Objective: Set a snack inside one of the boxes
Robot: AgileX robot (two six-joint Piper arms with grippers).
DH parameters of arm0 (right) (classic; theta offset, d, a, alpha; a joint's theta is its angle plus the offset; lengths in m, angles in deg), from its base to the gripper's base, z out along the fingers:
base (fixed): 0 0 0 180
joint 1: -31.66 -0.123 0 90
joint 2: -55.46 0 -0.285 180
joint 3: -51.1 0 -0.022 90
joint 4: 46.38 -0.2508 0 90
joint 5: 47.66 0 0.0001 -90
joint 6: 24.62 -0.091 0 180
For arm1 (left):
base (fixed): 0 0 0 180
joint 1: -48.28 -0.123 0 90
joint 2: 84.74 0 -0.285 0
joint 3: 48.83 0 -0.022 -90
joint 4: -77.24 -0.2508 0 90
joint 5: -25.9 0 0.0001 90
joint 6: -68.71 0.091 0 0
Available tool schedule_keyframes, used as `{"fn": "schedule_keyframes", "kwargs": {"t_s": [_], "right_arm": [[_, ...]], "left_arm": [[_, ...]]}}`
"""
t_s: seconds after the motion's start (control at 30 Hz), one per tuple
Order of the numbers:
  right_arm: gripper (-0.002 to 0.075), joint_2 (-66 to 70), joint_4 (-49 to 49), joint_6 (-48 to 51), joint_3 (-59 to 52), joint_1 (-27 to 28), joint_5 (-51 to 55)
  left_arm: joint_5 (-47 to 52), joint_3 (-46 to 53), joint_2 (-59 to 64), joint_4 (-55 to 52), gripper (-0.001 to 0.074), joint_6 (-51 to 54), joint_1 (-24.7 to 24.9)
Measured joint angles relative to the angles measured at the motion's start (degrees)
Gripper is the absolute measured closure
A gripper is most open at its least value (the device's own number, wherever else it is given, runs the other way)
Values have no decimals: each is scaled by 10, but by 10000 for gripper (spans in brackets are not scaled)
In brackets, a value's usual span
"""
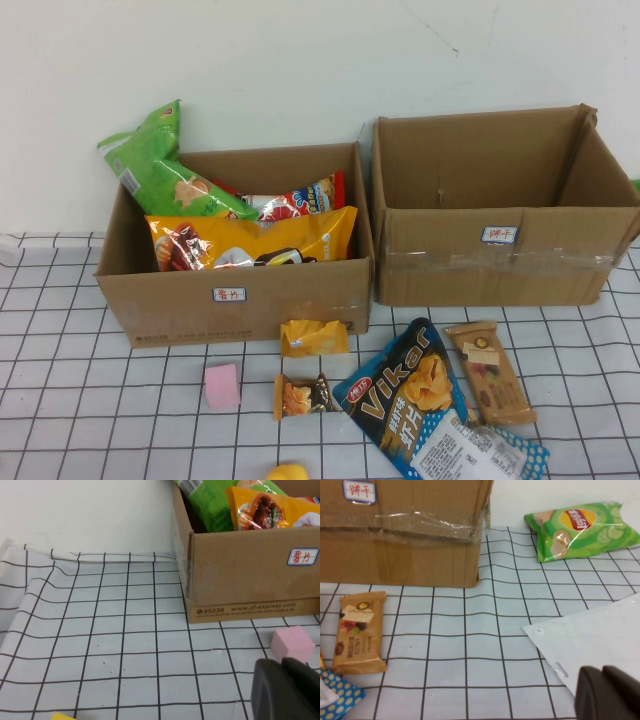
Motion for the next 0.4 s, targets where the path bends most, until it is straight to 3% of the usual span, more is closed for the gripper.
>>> {"fn": "schedule_keyframes", "kwargs": {"t_s": [0.4], "right_arm": [[727,0,0,0,0,0,0]], "left_arm": [[1,0,0,3,737,-1,0]]}}
